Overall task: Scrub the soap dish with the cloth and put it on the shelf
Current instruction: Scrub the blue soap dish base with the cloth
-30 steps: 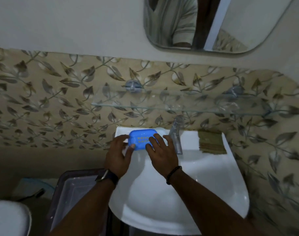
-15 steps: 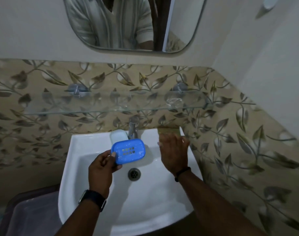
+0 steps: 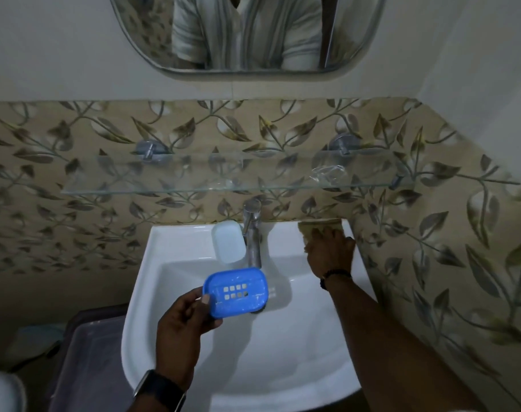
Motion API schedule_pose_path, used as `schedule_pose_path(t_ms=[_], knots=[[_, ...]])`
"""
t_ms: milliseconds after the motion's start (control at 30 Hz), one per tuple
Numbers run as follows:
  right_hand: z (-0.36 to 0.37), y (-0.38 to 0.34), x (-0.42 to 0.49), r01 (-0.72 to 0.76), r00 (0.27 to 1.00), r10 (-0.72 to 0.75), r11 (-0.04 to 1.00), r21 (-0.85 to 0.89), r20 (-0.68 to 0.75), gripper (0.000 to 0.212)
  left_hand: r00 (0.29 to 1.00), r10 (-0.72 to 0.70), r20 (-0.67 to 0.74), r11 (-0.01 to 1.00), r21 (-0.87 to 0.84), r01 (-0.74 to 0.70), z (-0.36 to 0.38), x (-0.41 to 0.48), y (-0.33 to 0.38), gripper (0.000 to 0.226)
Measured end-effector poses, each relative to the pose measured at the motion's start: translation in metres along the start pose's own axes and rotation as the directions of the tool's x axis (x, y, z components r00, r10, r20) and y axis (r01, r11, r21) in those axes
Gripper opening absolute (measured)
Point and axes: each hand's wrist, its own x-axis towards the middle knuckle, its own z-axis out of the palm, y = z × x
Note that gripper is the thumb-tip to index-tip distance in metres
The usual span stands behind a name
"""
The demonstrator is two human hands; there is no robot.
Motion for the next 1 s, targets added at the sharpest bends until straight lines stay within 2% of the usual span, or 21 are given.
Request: schedule_pose_path(t_ms=[67, 167, 200, 233, 300, 333, 367, 400, 467, 500, 533, 567, 667, 733, 767, 867, 933, 1000], knots=[[0.005, 0.008, -0.001, 0.043, 0.998, -0.043, 0.999, 0.000, -0.043, 0.024, 1.000, -0.016, 0.004, 1.000, -0.006, 0.016, 0.001, -0.001, -0.001, 0.016], [0.003, 0.020, -0.003, 0.076, 0.997, -0.076, 0.994, 0.073, -0.003, 0.037, 0.999, -0.029, 0.030, 0.999, -0.015, 0.029, 0.004, -0.002, 0.000, 0.015], [-0.005, 0.022, -0.006, 0.033, 0.999, -0.031, 0.988, 0.149, -0.015, 0.032, 0.999, -0.029, 0.043, 0.999, -0.014, 0.030, 0.005, -0.003, 0.001, 0.015], [-0.013, 0.021, -0.011, -0.021, 0.997, 0.041, 0.953, 0.304, -0.061, 0.023, 0.998, -0.032, 0.055, 0.999, -0.013, 0.033, 0.006, -0.002, 0.002, 0.015], [-0.038, 0.011, -0.030, -0.053, 0.964, 0.218, 0.726, 0.686, -0.155, 0.012, 0.997, -0.043, 0.071, 0.999, -0.016, 0.045, 0.008, -0.002, 0.003, 0.015], [-0.054, 0.003, -0.044, 0.027, 0.933, 0.263, 0.630, 0.776, -0.246, 0.012, 0.996, -0.048, 0.081, 0.999, -0.021, 0.049, 0.009, -0.002, 0.004, 0.014], [-0.072, -0.007, -0.061, 0.143, 0.905, 0.245, 0.596, 0.790, -0.348, 0.018, 0.994, -0.051, 0.097, 0.998, -0.024, 0.053, 0.011, -0.002, 0.005, 0.014], [-0.088, -0.017, -0.078, 0.267, 0.878, 0.160, 0.619, 0.738, -0.451, 0.022, 0.992, -0.052, 0.116, 0.998, -0.022, 0.055, 0.013, -0.002, 0.006, 0.014], [-0.111, -0.042, -0.113, 0.517, 0.792, -0.187, 0.712, 0.475, -0.580, 0.023, 0.984, -0.045, 0.175, 0.998, -0.025, 0.050, 0.019, -0.005, 0.012, 0.013], [-0.113, -0.055, -0.128, 0.615, 0.734, -0.388, 0.728, 0.303, -0.557, 0.020, 0.977, -0.035, 0.209, 0.999, -0.029, 0.042, 0.021, -0.006, 0.015, 0.013], [-0.111, -0.067, -0.140, 0.670, 0.702, -0.527, 0.717, 0.192, -0.478, 0.017, 0.970, -0.025, 0.242, 0.999, -0.023, 0.031, 0.024, -0.006, 0.017, 0.012], [-0.105, -0.076, -0.147, 0.682, 0.705, -0.586, 0.714, 0.159, -0.399, 0.020, 0.963, -0.015, 0.269, 1.000, -0.008, 0.017, 0.026, -0.006, 0.020, 0.012], [-0.101, -0.084, -0.157, 0.666, 0.733, -0.585, 0.722, 0.190, -0.348, 0.031, 0.950, -0.004, 0.313, 1.000, 0.017, -0.001, 0.023, -0.004, 0.026, 0.014], [-0.115, -0.076, -0.156, 0.672, 0.709, -0.612, 0.737, 0.071, -0.351, 0.035, 0.946, 0.004, 0.324, 1.000, -0.012, 0.000, 0.020, -0.004, 0.031, 0.015], [-0.123, -0.070, -0.155, 0.641, 0.722, -0.595, 0.768, 0.018, -0.352, 0.037, 0.944, 0.012, 0.329, 1.000, -0.031, -0.002, 0.019, -0.006, 0.035, 0.016], [-0.141, -0.064, -0.158, 0.460, 0.825, -0.442, 0.887, -0.035, -0.353, 0.038, 0.942, 0.050, 0.332, 0.997, -0.073, -0.028, 0.020, -0.012, 0.042, 0.016], [-0.145, -0.074, -0.168, 0.373, 0.867, -0.343, 0.928, 0.013, -0.362, 0.040, 0.942, 0.042, 0.333, 0.995, -0.103, -0.008, 0.019, -0.018, 0.044, 0.016], [-0.149, -0.095, -0.179, 0.310, 0.907, -0.231, 0.932, 0.188, -0.353, 0.044, 0.931, 0.042, 0.362, 0.994, -0.112, -0.002, 0.015, -0.021, 0.046, 0.018]])
